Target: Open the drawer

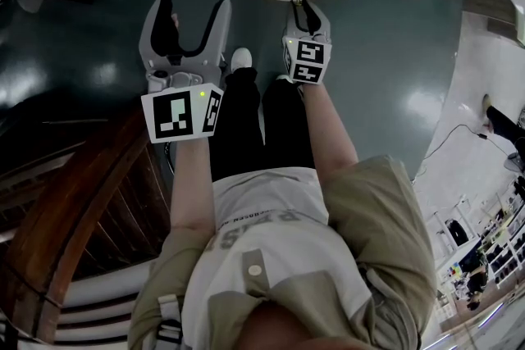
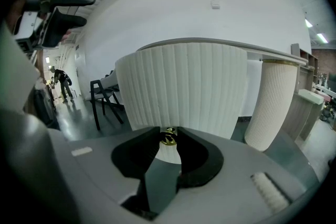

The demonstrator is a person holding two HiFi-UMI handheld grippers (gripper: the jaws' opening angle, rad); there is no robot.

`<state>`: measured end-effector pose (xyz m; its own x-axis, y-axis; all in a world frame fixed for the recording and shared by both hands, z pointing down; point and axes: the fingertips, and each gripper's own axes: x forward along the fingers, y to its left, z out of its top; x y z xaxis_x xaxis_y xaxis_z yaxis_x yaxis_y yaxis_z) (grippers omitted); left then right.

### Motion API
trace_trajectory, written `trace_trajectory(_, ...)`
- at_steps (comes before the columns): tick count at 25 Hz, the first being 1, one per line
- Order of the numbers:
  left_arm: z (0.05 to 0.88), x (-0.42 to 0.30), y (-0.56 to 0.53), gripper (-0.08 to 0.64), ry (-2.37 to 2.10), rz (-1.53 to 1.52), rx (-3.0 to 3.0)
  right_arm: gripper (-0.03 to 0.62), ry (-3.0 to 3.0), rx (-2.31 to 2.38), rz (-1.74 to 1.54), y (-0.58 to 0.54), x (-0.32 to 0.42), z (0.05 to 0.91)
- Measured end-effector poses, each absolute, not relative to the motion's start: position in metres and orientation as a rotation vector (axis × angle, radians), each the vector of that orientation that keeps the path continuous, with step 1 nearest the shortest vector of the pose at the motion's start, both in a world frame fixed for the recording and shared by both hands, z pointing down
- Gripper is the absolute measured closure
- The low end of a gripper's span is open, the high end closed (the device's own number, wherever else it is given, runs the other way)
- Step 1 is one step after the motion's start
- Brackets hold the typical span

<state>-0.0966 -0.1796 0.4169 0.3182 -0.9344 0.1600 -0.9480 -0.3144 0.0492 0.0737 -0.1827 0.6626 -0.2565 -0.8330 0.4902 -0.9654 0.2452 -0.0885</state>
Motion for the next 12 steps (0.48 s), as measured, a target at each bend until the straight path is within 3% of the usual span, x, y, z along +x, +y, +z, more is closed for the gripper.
trace_trajectory(12,0.420,-0.098,-0.186,0.215,-1.753,0.160,2.433,0.486,-2.162,1.656,0.543,-0.170,0.077,0.666)
